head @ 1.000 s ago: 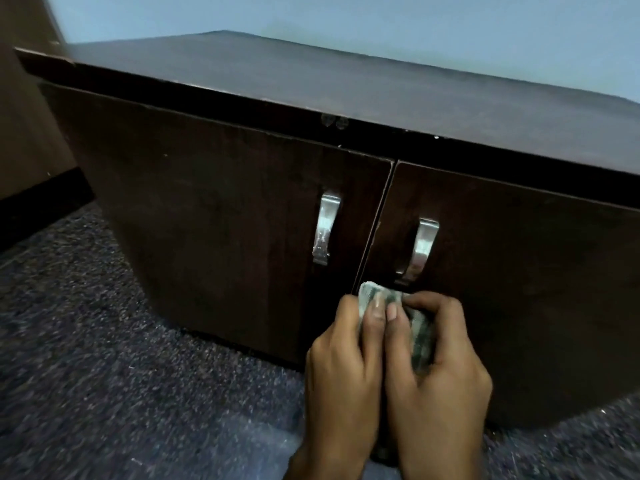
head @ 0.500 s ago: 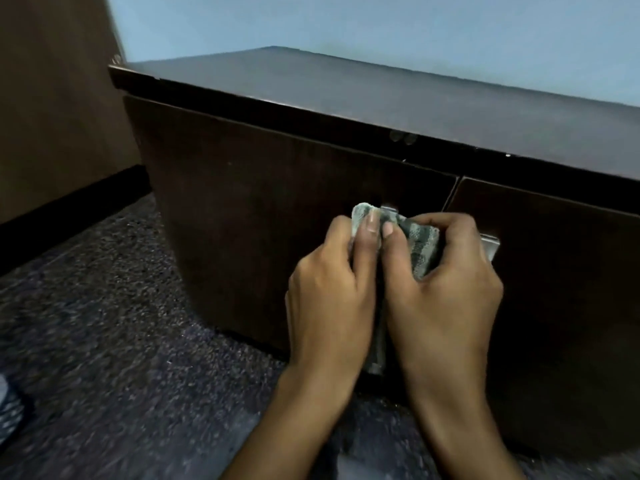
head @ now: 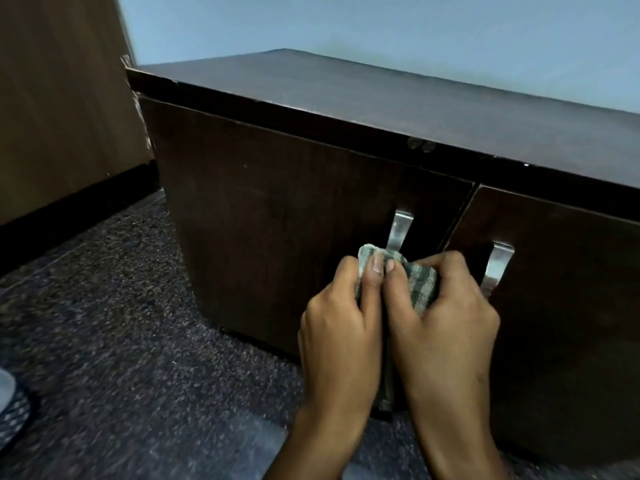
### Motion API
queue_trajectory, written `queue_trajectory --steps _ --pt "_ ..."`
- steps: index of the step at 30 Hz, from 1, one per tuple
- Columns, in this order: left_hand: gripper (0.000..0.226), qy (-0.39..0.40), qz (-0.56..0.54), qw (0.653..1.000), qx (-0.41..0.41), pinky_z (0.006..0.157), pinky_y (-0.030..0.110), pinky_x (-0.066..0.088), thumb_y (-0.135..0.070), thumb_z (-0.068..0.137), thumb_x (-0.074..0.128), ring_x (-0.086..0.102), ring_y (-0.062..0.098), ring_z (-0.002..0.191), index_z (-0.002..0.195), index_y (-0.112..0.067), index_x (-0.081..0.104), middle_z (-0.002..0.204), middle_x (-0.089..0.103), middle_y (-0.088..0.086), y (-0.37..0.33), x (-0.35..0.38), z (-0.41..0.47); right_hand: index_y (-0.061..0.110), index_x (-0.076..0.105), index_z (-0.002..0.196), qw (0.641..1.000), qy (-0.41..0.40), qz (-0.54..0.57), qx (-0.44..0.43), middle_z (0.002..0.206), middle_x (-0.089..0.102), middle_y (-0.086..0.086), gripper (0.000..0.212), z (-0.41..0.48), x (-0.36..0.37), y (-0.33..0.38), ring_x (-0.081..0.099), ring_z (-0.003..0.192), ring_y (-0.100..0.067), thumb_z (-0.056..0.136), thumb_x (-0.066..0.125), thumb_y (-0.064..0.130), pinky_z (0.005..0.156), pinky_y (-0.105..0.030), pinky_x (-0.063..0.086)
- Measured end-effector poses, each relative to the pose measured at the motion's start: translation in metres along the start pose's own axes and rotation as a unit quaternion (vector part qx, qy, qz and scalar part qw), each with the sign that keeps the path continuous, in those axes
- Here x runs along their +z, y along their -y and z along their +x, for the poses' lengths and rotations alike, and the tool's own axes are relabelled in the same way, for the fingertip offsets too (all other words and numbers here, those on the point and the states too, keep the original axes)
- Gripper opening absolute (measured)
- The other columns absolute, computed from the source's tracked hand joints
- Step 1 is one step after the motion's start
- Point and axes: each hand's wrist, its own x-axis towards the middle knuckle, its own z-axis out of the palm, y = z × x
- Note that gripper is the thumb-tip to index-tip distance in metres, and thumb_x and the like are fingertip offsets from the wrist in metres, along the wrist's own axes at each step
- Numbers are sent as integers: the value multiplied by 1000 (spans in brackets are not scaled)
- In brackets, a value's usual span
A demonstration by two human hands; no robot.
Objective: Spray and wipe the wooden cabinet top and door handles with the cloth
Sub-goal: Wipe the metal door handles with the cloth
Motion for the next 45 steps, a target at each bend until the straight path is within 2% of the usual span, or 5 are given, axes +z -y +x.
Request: queue_trajectory --steps 6,12,21,32,45 --pt "40 0 15 1000 17 47 37 41 -56 90 33 58 22 55 69 -24 44 52 46 -9 -9 -7 9 18 52 83 1000 10 -15 -3 77 57 4 13 7 -4 8 53 62 -1 86 62 26 52 -5 41" --pt "38 21 27 999 15 53 33 32 -48 96 37 56 22 60 64 -28 42 54 50 -5 -25 -9 30 12 55 95 997 52 -46 22 92 61 -4 24 36 -12 23 60 83 -20 88 57 35 71 -35 51" --pt "43 -27 -4 1000 0 45 37 43 -56 89 31 56 19 53 73 -20 49 53 50 -8 6 5 -2 21 46 81 999 17 -30 -15 73 43 18 15 -1 1 -1 49 63 9 86 58 30 57 3 36" --pt "40 -53 -11 998 42 46 36 44 -48 95 33 55 14 53 76 -16 49 60 52 -9 13 16 -1 23 44 91 992 -27 -16 -119 80 43 12 10 -6 6 -14 47 77 16 90 54 24 60 6 33" --pt "29 -55 -8 998 8 48 38 47 -47 95 36 55 9 55 78 -24 43 61 55 -6 33 33 -8 16 49 100 996 -20 -10 -88 88 39 13 22 -12 23 -34 45 79 14 92 39 35 65 4 33"
